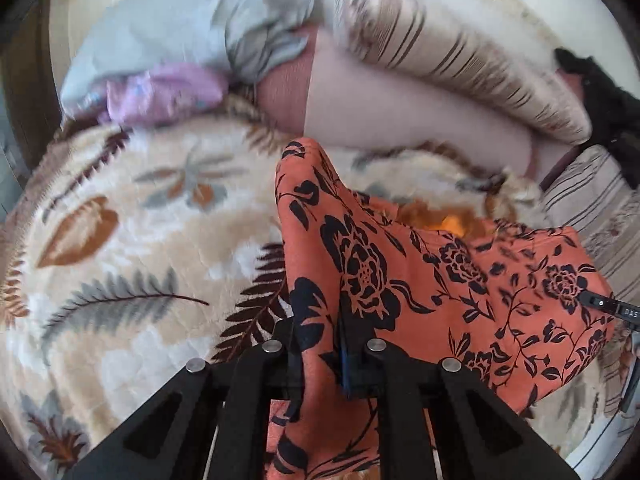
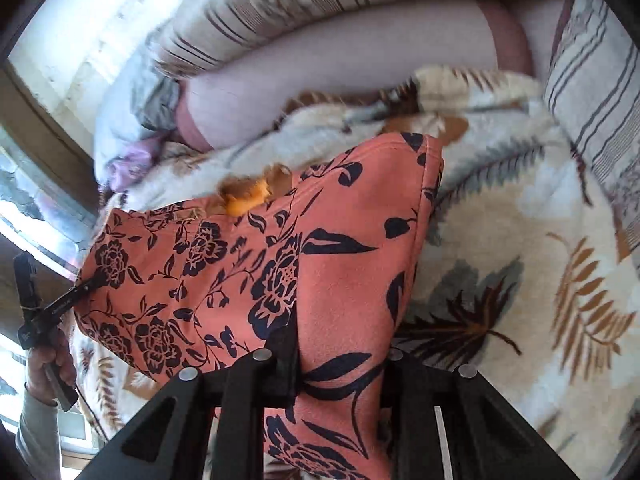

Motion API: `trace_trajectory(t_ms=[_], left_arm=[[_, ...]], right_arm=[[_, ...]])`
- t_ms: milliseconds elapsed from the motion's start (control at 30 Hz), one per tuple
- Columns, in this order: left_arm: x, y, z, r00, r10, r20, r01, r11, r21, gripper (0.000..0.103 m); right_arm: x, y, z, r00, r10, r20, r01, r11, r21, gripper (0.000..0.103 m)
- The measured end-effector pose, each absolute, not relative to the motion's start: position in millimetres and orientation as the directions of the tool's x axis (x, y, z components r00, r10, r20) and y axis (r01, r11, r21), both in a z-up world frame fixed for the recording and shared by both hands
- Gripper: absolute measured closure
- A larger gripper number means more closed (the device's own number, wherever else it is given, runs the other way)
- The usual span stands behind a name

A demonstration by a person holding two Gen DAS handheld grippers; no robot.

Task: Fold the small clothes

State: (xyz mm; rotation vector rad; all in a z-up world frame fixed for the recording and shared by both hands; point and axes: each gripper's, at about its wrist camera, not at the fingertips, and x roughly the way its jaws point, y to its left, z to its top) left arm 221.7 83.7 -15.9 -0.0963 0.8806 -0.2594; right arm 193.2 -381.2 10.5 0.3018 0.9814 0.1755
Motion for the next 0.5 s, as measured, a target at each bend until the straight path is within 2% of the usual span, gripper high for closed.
trace_trajectory(t_ms=[100, 167, 200, 233, 267, 300, 333, 367, 400, 433, 500], left_arm=[[157, 101, 19, 0.647, -0.304, -0.699, 0.217, 0.953, -0.213, 0.091], [115, 114, 15, 0.642, -0.318, -0.697, 0.214, 0.948, -0.235, 0.089], [98, 120, 4, 0.630, -0.322, -0.707, 0.197, 0.946, -0.256, 0.083], [83, 125, -17, 0.609, -0.332, -0.720, 0.176, 0.942, -0.285, 0.072], [69, 128, -43, 0.581, -0.326, -0.746, 0.156, 0.944, -0.292, 0.057], [59, 133, -74, 0.542, -0.305, -0.783, 0.129, 0.951, -0.281, 0.027], [54, 140, -113, 0.483, -0.242, -0.842, 0.076, 0.969, -0.235, 0.025], [51, 142, -137, 0.447, -0.219, -0.867, 0.057, 0.974, -0.217, 0.026], [36, 147, -129, 0.553, -0.242, -0.797, 0.087, 0.968, -0.234, 0.026], [27, 149, -118, 0.575, -0.217, -0.789, 0.077, 0.974, -0.211, 0.026], [21, 156, -102, 0.571, -0.184, -0.800, 0.041, 0.980, -0.196, 0.026]], right_arm=[[139, -385, 41, 0.580, 0.320, -0.749, -0.037, 0.929, 0.368, 0.082], [95, -395, 39, 0.573, 0.363, -0.735, -0.034, 0.906, 0.421, 0.080], [72, -400, 29, 0.559, 0.385, -0.734, -0.025, 0.893, 0.450, 0.079], [59, -399, 20, 0.544, 0.400, -0.738, -0.015, 0.883, 0.468, 0.071], [35, -402, -8, 0.524, 0.409, -0.747, 0.003, 0.876, 0.482, 0.062], [20, -406, -35, 0.504, 0.407, -0.762, 0.031, 0.873, 0.487, 0.019], [7, -409, -68, 0.465, 0.384, -0.798, 0.088, 0.877, 0.473, 0.001], [-7, -415, -103, 0.405, 0.343, -0.848, 0.166, 0.884, 0.437, 0.002], [-29, -418, -114, 0.475, 0.342, -0.811, 0.136, 0.882, 0.452, 0.002], [-44, -418, -104, 0.555, 0.325, -0.766, 0.101, 0.887, 0.450, 0.004], [-68, -429, -91, 0.581, 0.305, -0.754, 0.192, 0.849, 0.492, 0.004]])
